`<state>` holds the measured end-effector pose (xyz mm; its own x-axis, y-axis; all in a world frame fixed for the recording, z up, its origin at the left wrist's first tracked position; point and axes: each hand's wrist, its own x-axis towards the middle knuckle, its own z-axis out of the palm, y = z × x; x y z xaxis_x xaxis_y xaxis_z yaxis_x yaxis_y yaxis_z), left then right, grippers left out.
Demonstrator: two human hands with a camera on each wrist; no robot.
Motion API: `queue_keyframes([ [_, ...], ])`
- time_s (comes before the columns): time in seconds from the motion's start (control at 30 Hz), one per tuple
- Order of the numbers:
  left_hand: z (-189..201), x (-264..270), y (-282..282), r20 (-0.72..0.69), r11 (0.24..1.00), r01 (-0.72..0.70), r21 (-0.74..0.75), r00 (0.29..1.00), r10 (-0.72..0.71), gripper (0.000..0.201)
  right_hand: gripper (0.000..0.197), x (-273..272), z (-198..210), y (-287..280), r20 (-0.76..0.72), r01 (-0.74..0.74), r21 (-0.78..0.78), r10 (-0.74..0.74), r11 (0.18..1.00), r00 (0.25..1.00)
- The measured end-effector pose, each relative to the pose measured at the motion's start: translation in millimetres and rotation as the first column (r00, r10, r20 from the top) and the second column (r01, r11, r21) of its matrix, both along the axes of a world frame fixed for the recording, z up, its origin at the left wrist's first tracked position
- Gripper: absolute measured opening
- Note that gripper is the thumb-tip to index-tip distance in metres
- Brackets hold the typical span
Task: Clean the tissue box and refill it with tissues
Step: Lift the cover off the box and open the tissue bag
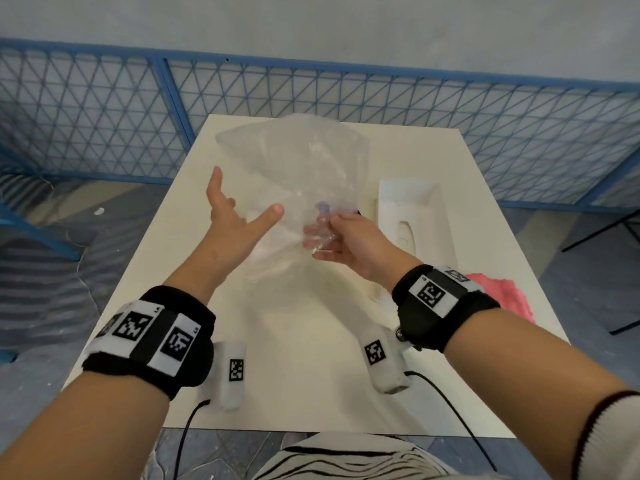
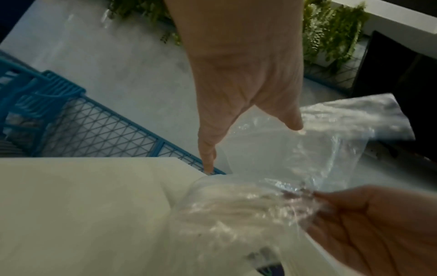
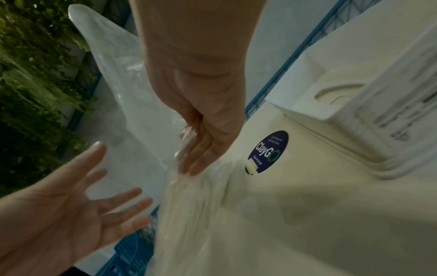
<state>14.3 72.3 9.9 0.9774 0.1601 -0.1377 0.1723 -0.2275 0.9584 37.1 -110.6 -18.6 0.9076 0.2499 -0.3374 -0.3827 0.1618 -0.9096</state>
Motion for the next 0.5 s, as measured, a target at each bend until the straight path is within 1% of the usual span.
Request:
queue_keyframes([
  [0.07,7,1,-3,-0.011,0.989,0.002,-0.151,1.0,-0.004,0.1,0.024,-7,-6,-9,-0.058,-0.115,-0.004,0.115,0.993,0.992],
  [0.13,18,4,-7,-0.057,0.933,-0.013,-0.36,0.998,-0.008,0.089,0.023,-14,-13,-16,-0.129,-0.217,-0.071,0.207,0.974,0.97],
  [0.17,22,6,-9,-0.069,0.899,-0.03,-0.437,0.998,-0.001,0.084,0.02,-17,-15,-20,-0.162,-0.259,-0.105,0.24,0.96,0.957],
  [0.23,24,10,-14,-0.073,0.88,-0.064,-0.47,0.997,0.034,0.077,0.014,-21,-17,-28,-0.198,-0.303,-0.155,0.271,0.94,0.942],
  [0.27,23,11,-17,-0.078,0.884,-0.074,-0.461,0.996,0.043,0.076,0.017,-22,-18,-33,-0.177,-0.305,-0.197,0.272,0.932,0.946],
  [0.3,21,13,-19,-0.09,0.889,-0.078,-0.452,0.995,0.042,0.076,0.031,-22,-20,-37,-0.101,-0.281,-0.289,0.262,0.915,0.96],
  [0.33,18,13,-21,-0.106,0.896,-0.073,-0.439,0.994,0.029,0.077,0.052,-24,-20,-40,0.04,-0.199,-0.406,0.235,0.892,0.971],
  [0.37,15,13,-23,-0.124,0.903,-0.06,-0.425,0.992,0.007,0.077,0.073,-26,-18,-41,0.24,-0.046,-0.484,0.183,0.874,0.953],
  [0.4,12,13,-24,-0.137,0.909,-0.036,-0.415,0.99,-0.023,0.077,0.086,-30,-12,-40,0.437,0.125,-0.48,0.113,0.868,0.892],
  [0.43,10,13,-26,-0.14,0.912,-0.007,-0.41,0.989,-0.056,0.074,0.091,-31,-7,-42,0.607,0.263,-0.452,0.078,0.853,0.791],
  [0.47,8,13,-29,-0.132,0.916,0.028,-0.4,0.987,-0.087,0.07,0.086,-32,-2,-45,0.745,0.373,-0.426,0.086,0.824,0.662],
  [0.5,7,13,-31,-0.112,0.923,0.068,-0.378,0.987,-0.119,0.064,0.073,-32,5,-48,0.833,0.457,-0.428,0.144,0.78,0.534],
])
